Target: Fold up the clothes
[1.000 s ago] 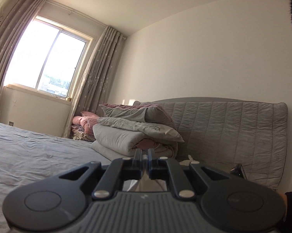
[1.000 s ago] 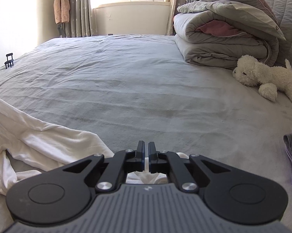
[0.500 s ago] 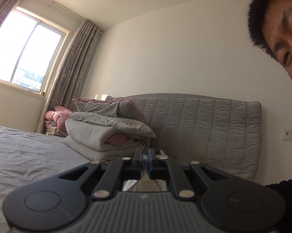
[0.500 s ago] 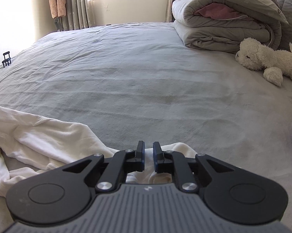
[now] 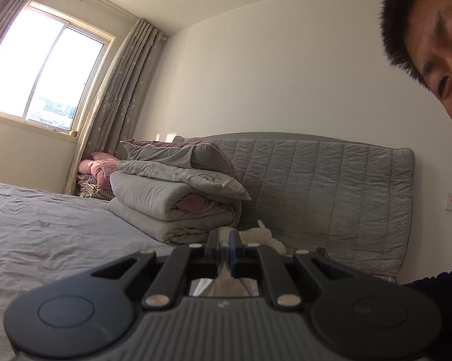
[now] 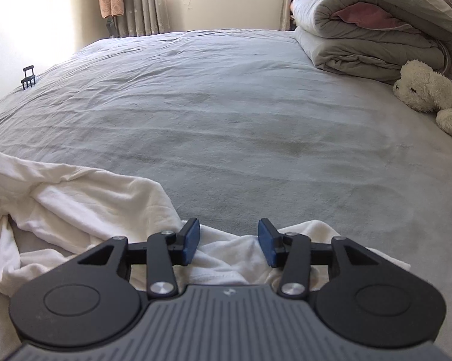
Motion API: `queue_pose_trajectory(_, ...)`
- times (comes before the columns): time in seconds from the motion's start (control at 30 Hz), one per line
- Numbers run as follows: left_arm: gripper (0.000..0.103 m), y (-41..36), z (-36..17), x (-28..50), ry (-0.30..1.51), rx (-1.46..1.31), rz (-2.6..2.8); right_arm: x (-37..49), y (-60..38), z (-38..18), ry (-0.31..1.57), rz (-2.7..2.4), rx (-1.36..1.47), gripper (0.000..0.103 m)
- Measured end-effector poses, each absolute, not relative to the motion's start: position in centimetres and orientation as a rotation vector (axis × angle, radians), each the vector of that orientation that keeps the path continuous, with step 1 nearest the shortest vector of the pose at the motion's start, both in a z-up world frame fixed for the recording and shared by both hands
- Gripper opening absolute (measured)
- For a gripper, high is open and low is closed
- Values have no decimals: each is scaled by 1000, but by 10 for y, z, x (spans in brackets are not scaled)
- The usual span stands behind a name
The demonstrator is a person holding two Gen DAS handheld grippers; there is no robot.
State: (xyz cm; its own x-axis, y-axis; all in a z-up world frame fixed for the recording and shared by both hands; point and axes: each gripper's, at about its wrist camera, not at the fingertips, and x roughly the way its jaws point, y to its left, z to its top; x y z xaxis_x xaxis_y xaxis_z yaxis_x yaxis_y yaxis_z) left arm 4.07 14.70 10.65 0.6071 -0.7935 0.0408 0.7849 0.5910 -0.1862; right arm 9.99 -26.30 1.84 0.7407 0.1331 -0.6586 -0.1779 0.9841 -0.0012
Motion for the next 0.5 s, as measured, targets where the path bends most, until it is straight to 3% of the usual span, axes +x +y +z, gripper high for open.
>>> queue_pose_trajectory(0.07,6,145,107,40,50,-160,-900,99,-257,19,706,172,-109,19)
queue_pose_trajectory(0.1,6,143,107,39,51,-146,-892,99,-255,19,705,171,-117,0)
queue_pose_trajectory(0.5,6,145,108,38,58,-118,-854,100,-262,29,626,54,-140,0)
